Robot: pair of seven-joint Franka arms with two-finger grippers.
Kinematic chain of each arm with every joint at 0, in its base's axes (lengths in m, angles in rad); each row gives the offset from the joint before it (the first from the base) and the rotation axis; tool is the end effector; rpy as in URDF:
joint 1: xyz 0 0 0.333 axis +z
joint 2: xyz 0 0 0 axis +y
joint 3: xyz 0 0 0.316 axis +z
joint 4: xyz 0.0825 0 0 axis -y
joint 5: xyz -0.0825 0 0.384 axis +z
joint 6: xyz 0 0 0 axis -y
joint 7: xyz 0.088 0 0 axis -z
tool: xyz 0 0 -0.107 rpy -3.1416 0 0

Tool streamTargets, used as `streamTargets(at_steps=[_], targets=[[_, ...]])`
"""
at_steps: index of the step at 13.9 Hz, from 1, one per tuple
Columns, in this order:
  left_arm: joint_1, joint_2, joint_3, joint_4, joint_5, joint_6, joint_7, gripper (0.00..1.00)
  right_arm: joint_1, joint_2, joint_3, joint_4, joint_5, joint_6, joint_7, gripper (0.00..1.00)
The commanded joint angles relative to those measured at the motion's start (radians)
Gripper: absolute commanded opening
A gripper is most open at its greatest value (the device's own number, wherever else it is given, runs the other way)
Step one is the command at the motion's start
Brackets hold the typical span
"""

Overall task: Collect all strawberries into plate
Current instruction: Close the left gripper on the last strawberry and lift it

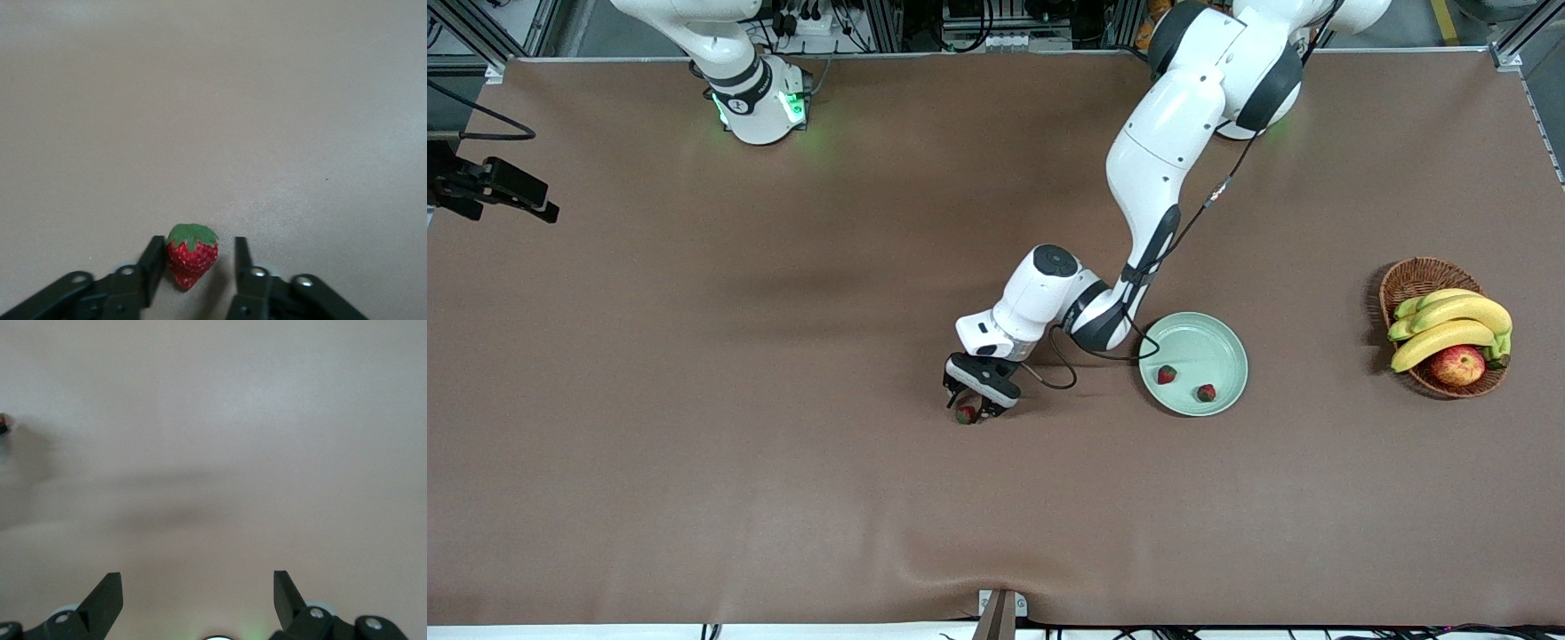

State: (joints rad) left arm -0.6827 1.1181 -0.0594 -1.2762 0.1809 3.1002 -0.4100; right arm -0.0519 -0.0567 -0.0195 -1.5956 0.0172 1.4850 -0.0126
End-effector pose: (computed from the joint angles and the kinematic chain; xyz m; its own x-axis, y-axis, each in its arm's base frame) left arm 0.5739 -0.5248 0.1478 0.7309 -0.2831 0.6210 -0.4932 -0.8480 0.1939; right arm 0.5265 -0.0360 0.6363 0.9969 -0.0571 -0.0536 -0.0582 -0.9981 -0.0190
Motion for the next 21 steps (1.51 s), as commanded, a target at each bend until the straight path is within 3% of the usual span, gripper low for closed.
streamTargets(at_steps=[1, 2, 13, 21], targets=[[-0.009, 0.026, 0.012, 0.043, 0.015, 0.014, 0.007, 0.06, 0.006, 0.017, 0.004, 0.055, -0.029, -0.008, -0.021, 1.00], [-0.009, 0.026, 0.012, 0.043, 0.015, 0.014, 0.007, 0.00, 0.006, 0.017, 0.004, 0.059, -0.029, -0.009, -0.020, 1.00], [0.008, -0.037, 0.007, 0.025, 0.015, 0.012, -0.001, 0.00, 0.023, 0.041, -0.005, 0.059, 0.029, 0.052, -0.017, 1.00], [0.048, -0.142, -0.002, -0.112, 0.022, 0.011, 0.000, 0.00, 0.027, 0.043, -0.005, 0.059, 0.027, 0.052, -0.012, 1.00]])
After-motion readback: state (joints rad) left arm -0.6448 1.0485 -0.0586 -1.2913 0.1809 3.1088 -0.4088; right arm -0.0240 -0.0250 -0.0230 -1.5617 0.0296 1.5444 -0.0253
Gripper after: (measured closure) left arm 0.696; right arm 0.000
